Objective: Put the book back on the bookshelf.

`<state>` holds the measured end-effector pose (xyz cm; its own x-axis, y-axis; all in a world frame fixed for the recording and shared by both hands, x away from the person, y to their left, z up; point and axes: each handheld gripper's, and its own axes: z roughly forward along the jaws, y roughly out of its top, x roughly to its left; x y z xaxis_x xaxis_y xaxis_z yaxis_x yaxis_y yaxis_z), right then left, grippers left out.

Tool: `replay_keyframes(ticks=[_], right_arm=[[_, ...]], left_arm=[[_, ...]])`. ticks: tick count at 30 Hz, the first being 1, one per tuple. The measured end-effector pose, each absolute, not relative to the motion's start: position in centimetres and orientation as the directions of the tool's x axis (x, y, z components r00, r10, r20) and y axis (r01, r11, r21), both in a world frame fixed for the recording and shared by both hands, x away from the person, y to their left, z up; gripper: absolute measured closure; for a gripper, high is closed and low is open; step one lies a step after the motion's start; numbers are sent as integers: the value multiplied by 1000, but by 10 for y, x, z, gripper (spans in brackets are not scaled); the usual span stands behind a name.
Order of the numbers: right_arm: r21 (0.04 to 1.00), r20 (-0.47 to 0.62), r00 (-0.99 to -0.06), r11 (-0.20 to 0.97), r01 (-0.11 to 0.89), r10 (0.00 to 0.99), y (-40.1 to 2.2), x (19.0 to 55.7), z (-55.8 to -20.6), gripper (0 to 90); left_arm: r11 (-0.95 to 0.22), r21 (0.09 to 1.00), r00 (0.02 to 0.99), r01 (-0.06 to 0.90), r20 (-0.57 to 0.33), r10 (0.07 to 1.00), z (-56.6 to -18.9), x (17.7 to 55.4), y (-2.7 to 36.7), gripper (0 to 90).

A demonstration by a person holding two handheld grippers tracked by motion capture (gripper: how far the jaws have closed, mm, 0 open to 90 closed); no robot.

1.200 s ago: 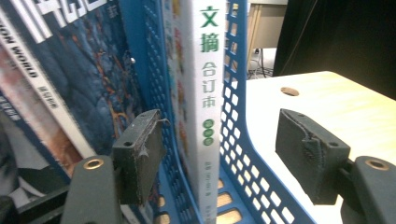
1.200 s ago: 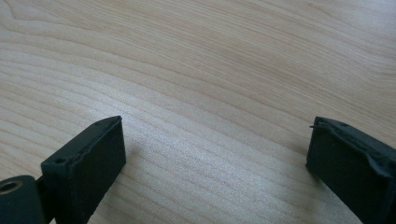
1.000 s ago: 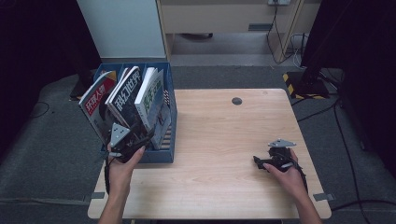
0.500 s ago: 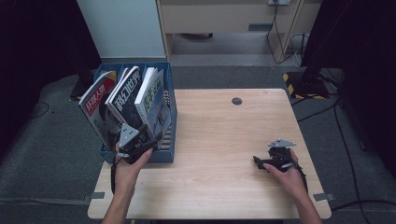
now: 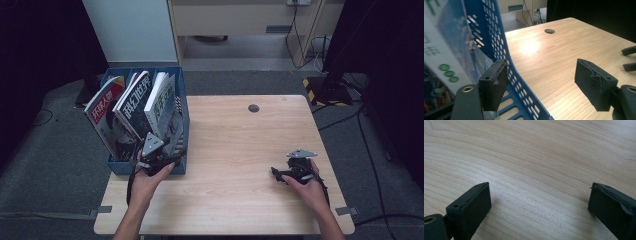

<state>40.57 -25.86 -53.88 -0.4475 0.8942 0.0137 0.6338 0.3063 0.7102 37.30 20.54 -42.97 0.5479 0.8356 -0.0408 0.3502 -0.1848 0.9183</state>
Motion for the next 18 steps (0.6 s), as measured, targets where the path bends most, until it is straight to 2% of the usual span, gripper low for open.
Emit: replay_keyframes(ticks=[18], right_arm=[[710, 14, -447, 306, 634, 894, -259, 406, -539, 48]], left_arm=[[-229, 906, 612, 355, -41, 790, -431, 380, 177, 212]])
